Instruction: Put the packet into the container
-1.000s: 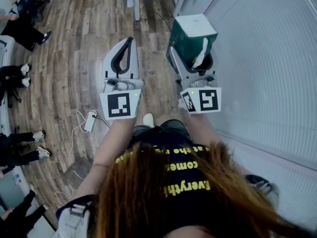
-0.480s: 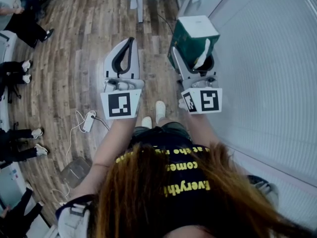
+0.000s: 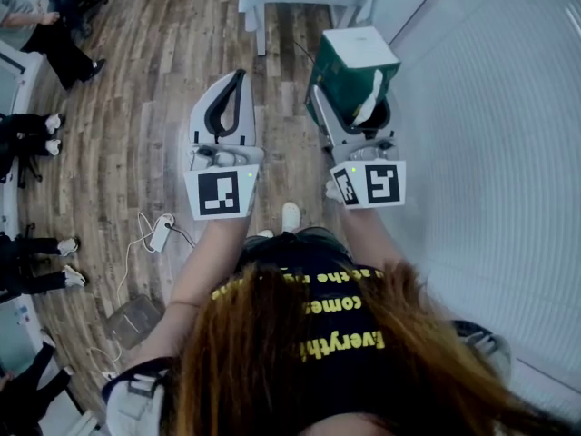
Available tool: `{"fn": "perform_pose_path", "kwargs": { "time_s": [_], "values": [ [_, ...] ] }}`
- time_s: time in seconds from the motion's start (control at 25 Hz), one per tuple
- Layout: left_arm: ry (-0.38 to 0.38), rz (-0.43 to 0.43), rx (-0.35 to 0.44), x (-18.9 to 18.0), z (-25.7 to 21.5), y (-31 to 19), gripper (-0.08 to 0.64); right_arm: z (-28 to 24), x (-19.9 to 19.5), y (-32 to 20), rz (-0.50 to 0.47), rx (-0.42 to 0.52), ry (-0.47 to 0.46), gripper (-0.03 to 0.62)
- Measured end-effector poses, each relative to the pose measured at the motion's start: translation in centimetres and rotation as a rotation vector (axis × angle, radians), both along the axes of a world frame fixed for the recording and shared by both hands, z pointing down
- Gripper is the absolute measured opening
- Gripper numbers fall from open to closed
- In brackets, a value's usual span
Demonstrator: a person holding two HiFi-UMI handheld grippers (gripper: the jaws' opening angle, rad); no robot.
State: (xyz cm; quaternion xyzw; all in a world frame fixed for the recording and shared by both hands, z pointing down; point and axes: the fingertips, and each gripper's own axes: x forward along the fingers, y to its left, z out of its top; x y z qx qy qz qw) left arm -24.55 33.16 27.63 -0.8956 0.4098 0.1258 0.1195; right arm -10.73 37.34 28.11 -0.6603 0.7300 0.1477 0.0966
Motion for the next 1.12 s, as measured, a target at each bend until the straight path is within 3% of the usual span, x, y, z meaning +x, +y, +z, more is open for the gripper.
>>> {"fn": "perform_pose_path", "kwargs": {
  "time_s": [0.24, 0.68, 1.12],
  "values": [
    [0.008, -0.018, 0.009, 1.0, 0.8, -0.5, 0.002, 0.7, 0.7, -0.7, -0.023, 0.014, 0.007, 0.377],
    [-0.029, -0.047, -0.035, 11.4, -1.7, -8.9, 0.002, -1.2, 10.6, -9.7, -0.070, -0.031, -0.048, 0.377],
    [-0.032, -0.043, -0.044, 12.7, -1.9, -9.3, 0.002, -1.1, 11.6, -10.3, -0.069, -0.039, -0.023, 0.377]
  ]
}}
